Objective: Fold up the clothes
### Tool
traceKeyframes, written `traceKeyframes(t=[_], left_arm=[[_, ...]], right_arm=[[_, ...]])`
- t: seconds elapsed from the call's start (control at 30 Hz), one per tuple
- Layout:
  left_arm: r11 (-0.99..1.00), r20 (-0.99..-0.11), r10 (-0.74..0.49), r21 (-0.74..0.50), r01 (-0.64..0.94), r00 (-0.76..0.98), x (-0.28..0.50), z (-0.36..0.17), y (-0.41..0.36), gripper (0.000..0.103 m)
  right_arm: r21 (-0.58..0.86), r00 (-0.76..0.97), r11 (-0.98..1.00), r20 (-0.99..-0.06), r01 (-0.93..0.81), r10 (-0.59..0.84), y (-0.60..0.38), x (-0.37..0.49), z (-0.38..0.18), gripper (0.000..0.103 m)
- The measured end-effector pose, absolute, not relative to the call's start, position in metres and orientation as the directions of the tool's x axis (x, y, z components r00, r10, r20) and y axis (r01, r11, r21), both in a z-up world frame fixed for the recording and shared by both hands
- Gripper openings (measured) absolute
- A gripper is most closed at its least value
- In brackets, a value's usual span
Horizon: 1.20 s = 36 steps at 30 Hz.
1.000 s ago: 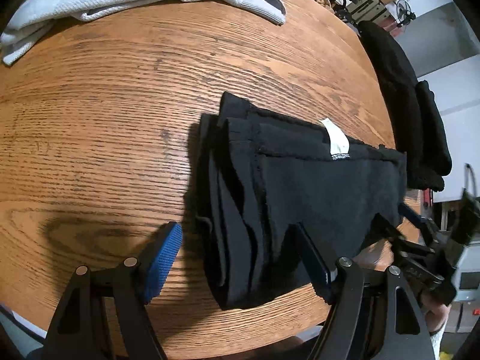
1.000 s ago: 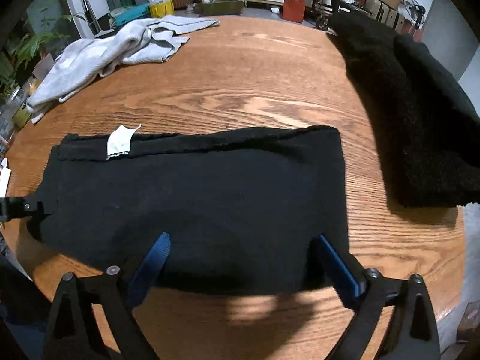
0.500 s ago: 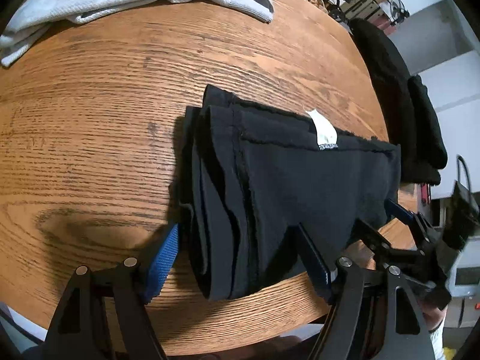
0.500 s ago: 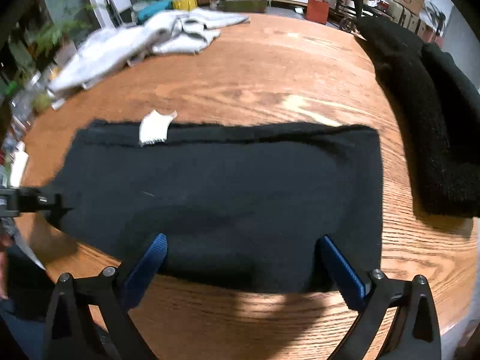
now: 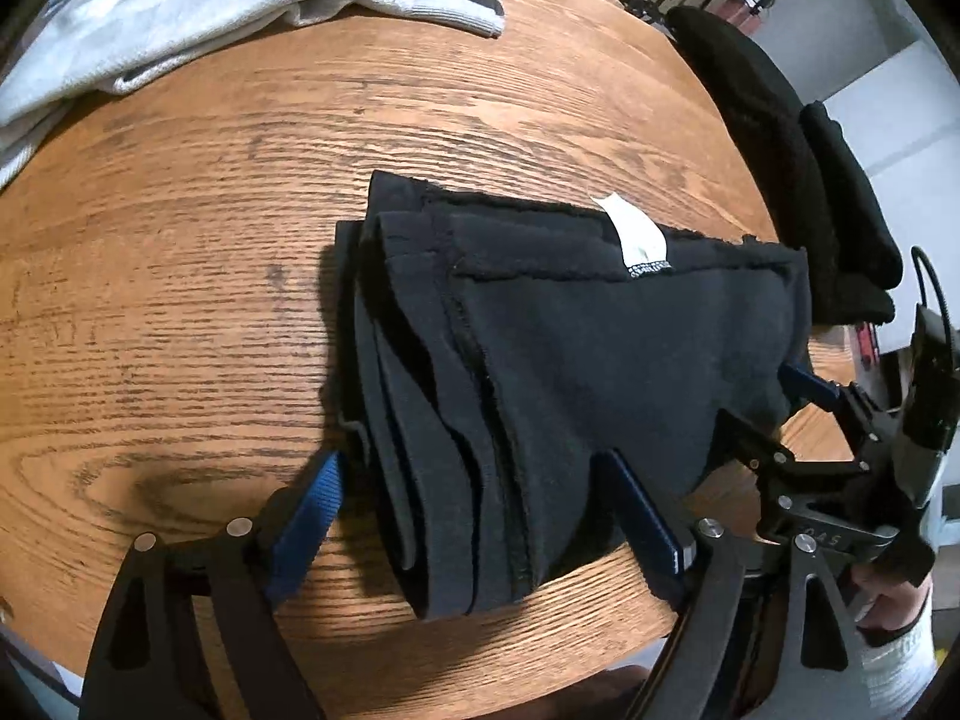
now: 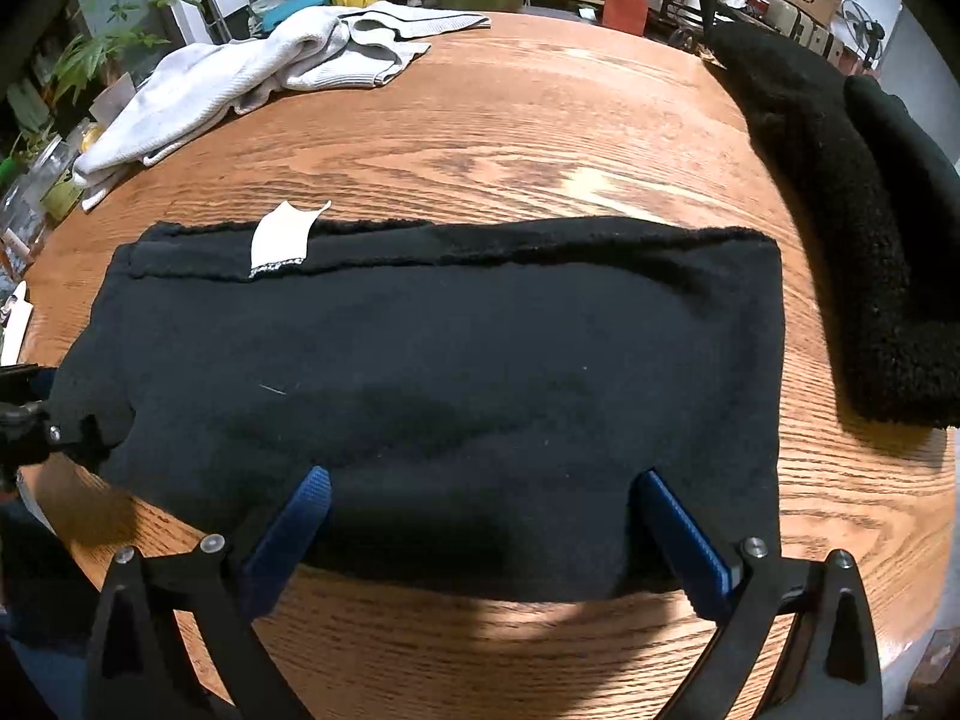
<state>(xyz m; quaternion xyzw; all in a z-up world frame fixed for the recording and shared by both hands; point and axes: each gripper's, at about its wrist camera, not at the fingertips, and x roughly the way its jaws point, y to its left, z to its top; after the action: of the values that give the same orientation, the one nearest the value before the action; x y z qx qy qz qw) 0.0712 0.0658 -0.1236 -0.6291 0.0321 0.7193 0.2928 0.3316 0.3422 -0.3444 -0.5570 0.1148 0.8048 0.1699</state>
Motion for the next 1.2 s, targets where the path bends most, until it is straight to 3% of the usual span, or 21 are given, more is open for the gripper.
traceKeyframes(t=[0.23, 0.37, 0.53, 0.7, 0.77, 0.8, 0.9, 1.2], left_arm=[[-0.826, -0.924, 0.381, -0.324, -0.461, -0.034, 0.066, -0.125, 0.073, 0.086], [-0.830, -0.918, 0.396, -0.351, -0.434, -0.016, 0.064, -0.126, 0.068, 0.076], [-0.841, -0.910, 0.414, -0.393, -0.371, 0.026, 0.065, -0.126, 0.054, 0.076], [-0.849, -0.908, 0.418, -0.390, -0.357, -0.002, 0.072, -0.126, 0.054, 0.076], [-0.841, -0.901, 0.433, -0.406, -0.358, 0.006, 0.070, -0.125, 0.058, 0.055], [-0.838, -0.899, 0.437, -0.411, -0.360, 0.010, 0.069, -0.123, 0.060, 0.053], [-0.851, -0.917, 0.399, -0.366, -0.378, -0.011, 0.069, -0.108, 0.064, 0.025], [-0.803, -0.921, 0.383, -0.294, -0.518, -0.070, 0.076, -0.030, 0.108, 0.019]], right_arm=[[0.079, -0.362, -0.903, -0.928, -0.422, 0.088, 0.356, 0.343, -0.326, 0.100], [0.110, -0.400, -0.892, -0.913, -0.437, 0.083, 0.372, 0.364, -0.301, 0.100], [0.105, -0.429, -0.877, -0.895, -0.469, 0.122, 0.400, 0.403, -0.288, 0.100], [0.206, -0.455, -0.832, -0.888, -0.516, 0.062, 0.423, 0.422, -0.297, 0.101], [0.237, -0.471, -0.826, -0.881, -0.511, 0.039, 0.425, 0.423, -0.297, 0.101], [0.244, -0.479, -0.827, -0.877, -0.506, 0.034, 0.425, 0.424, -0.296, 0.101], [0.260, -0.500, -0.831, -0.866, -0.492, 0.026, 0.424, 0.425, -0.292, 0.101], [0.326, -0.538, -0.795, -0.843, -0.512, 0.002, 0.436, 0.438, -0.284, 0.101]])
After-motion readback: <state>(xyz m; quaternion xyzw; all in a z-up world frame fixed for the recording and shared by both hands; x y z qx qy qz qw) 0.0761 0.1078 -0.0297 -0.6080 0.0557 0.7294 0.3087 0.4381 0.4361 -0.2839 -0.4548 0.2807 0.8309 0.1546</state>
